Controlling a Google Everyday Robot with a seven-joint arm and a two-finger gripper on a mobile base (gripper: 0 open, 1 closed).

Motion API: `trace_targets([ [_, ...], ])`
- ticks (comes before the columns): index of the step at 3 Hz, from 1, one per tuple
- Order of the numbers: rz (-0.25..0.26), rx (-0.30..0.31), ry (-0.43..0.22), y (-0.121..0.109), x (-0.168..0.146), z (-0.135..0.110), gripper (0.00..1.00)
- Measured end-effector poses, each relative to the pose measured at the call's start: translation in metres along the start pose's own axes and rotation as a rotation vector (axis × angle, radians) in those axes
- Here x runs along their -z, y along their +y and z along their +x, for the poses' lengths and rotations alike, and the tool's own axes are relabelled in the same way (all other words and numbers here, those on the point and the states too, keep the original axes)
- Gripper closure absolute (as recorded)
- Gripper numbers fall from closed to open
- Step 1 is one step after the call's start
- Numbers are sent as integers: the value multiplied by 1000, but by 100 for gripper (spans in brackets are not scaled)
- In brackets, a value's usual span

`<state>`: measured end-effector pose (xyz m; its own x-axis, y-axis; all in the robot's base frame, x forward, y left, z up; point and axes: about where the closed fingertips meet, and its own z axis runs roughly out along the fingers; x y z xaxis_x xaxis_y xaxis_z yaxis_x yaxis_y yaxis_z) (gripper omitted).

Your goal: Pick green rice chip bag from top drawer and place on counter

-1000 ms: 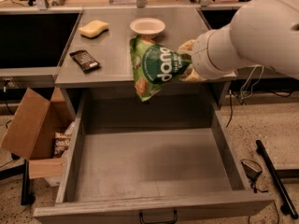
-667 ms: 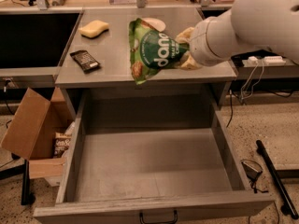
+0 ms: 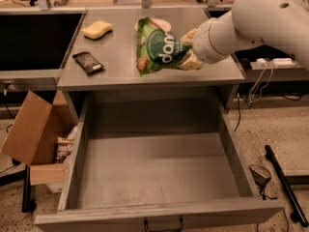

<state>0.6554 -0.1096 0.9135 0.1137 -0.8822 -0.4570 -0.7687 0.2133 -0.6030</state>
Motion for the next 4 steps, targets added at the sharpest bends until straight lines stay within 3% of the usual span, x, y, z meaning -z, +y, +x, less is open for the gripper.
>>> trace_targets([
  [1, 2, -1, 1, -1, 0, 0, 100],
  [2, 33, -98, -16, -23, -7, 11, 100],
  [3, 64, -263, -44, -60, -25, 34, 100],
  [4, 65, -397, -51, -90, -49, 54, 100],
])
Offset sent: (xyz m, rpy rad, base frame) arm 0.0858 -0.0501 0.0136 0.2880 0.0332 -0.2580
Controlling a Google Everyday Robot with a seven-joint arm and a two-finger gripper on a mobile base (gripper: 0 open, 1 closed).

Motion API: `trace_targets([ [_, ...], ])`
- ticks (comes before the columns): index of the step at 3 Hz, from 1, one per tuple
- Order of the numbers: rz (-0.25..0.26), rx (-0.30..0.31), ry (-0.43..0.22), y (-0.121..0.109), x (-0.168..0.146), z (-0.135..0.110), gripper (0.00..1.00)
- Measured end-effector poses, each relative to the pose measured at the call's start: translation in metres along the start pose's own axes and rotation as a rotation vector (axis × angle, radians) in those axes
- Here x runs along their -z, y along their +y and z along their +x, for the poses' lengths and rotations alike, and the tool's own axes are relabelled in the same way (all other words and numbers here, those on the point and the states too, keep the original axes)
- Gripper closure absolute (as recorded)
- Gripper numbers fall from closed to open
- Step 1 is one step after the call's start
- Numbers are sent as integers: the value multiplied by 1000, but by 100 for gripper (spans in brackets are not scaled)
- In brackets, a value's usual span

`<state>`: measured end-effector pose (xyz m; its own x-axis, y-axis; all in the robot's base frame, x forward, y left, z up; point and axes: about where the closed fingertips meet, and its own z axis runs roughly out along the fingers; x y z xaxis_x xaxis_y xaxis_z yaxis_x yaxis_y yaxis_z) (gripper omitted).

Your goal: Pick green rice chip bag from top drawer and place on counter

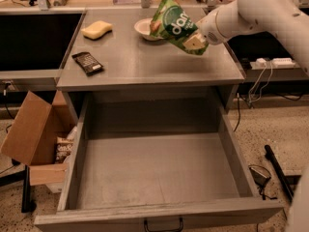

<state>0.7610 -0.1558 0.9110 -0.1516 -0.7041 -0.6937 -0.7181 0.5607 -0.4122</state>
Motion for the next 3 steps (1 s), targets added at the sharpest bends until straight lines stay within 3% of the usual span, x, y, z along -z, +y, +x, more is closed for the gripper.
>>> trace_targets([
  [1, -11, -109, 6, -21, -26, 10, 84],
  [2, -26, -203, 32, -32, -43, 25, 61],
  [3, -25, -284, 52, -39, -49, 42, 30],
])
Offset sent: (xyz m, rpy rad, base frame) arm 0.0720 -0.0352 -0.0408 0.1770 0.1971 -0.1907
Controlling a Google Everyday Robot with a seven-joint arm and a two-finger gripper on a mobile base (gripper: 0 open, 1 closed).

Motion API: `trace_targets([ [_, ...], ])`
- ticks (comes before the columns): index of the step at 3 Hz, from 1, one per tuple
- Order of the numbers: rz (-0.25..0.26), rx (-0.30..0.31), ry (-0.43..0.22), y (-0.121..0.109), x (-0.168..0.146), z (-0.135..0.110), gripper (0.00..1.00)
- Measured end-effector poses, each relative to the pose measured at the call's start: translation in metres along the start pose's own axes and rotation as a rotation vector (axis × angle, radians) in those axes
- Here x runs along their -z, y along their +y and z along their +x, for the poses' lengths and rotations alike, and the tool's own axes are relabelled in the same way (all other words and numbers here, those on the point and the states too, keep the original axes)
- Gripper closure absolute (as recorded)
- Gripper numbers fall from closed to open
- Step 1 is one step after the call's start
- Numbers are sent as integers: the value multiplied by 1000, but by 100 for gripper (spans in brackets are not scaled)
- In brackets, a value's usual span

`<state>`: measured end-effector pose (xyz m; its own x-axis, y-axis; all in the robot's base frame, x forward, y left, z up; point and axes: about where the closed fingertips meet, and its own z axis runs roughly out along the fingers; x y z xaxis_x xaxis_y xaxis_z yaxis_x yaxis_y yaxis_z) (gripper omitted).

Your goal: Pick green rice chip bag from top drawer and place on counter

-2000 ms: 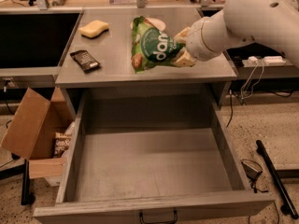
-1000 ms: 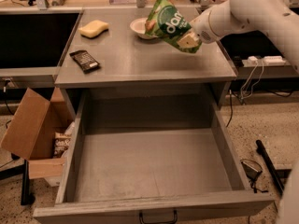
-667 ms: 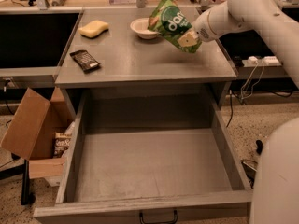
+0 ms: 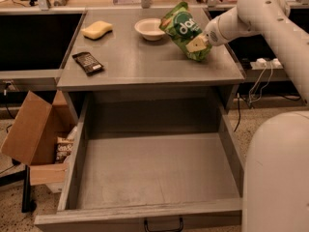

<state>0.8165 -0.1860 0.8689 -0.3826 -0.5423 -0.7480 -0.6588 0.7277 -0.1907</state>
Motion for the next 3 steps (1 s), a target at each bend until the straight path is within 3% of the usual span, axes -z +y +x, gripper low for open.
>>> trace_targets([
  [1, -1, -29, 4, -4, -3, 6, 7],
  [2, 7, -37, -31, -11, 6, 6, 0],
  [3, 79, 2, -125, -23, 42, -13, 0],
])
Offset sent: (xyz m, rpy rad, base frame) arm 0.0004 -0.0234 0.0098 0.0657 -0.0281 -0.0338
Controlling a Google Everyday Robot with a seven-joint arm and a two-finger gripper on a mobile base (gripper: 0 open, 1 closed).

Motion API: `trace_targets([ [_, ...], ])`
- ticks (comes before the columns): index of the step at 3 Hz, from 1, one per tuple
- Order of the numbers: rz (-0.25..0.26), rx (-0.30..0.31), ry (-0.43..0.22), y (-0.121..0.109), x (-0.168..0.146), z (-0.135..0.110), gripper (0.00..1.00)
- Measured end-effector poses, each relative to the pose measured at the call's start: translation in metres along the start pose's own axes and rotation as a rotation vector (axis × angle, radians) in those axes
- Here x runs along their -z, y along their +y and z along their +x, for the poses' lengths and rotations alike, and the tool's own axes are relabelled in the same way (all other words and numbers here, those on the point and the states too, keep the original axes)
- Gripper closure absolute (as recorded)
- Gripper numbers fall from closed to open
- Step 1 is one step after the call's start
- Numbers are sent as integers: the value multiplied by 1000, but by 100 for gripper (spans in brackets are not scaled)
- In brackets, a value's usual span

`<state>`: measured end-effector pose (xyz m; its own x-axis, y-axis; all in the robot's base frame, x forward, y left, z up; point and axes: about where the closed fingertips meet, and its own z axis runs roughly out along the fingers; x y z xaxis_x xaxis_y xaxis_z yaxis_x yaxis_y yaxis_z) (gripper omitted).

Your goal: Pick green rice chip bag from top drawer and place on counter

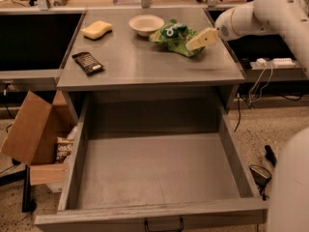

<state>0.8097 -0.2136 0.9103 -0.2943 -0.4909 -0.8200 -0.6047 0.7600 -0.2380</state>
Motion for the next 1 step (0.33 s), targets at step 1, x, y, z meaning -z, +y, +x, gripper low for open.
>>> trace_targets([
  [1, 59, 67, -78, -6, 35, -26, 0],
])
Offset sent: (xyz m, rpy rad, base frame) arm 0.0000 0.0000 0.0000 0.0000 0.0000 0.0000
